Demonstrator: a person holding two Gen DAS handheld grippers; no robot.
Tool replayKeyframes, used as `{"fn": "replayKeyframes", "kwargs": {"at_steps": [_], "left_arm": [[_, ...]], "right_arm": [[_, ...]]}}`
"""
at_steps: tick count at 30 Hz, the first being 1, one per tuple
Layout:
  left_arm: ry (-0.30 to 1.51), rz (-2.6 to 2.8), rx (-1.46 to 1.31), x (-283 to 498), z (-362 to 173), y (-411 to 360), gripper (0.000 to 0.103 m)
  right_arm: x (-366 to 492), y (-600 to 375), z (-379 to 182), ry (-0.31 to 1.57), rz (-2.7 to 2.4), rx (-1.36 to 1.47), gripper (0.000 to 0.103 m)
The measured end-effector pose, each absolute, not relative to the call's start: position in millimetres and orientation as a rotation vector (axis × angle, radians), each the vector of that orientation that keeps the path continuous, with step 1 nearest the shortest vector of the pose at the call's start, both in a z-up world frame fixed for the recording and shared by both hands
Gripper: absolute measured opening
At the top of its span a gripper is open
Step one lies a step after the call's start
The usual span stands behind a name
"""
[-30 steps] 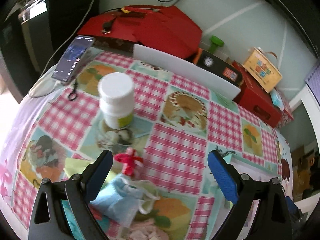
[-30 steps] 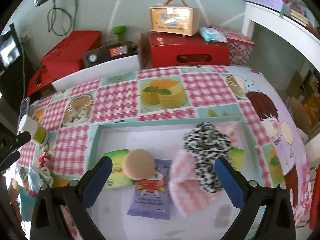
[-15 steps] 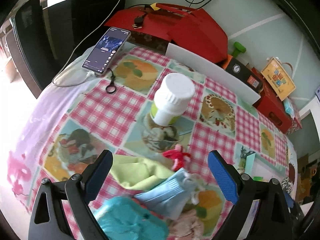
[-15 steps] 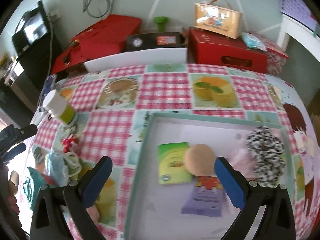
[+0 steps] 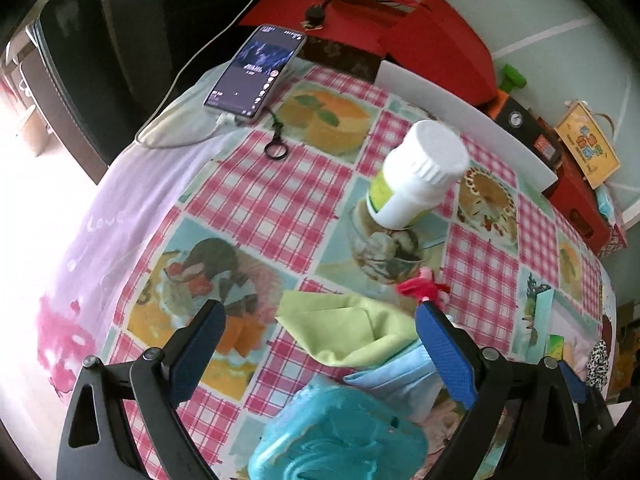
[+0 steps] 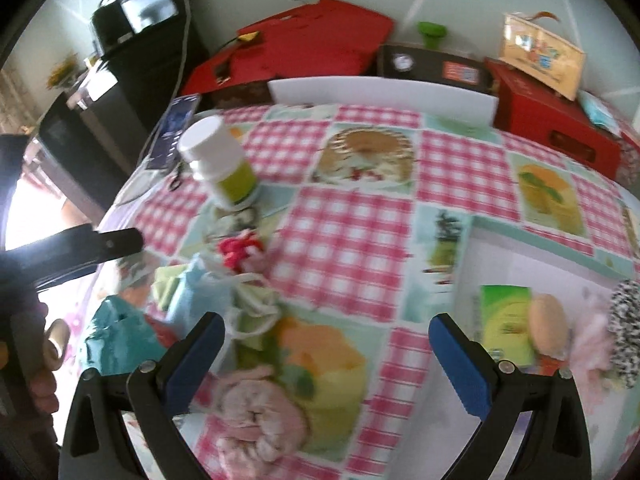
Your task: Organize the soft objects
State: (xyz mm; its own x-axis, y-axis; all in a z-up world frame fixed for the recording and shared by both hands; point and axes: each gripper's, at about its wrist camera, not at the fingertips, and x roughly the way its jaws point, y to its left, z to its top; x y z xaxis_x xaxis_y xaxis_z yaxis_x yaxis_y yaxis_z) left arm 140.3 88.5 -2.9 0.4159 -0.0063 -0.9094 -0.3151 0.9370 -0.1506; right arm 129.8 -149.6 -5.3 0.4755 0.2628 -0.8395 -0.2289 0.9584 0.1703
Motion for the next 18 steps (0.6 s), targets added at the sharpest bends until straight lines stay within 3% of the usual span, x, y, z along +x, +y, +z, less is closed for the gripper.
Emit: {"fn": "replayKeyframes", "kwargs": {"at_steps": [18], "left_arm": [[1.185, 0.134, -0.301, 145, -12, 87, 0.096]], "right_arm": [[127, -129, -31, 1.153, 0.370, -0.051, 0.103]]}}
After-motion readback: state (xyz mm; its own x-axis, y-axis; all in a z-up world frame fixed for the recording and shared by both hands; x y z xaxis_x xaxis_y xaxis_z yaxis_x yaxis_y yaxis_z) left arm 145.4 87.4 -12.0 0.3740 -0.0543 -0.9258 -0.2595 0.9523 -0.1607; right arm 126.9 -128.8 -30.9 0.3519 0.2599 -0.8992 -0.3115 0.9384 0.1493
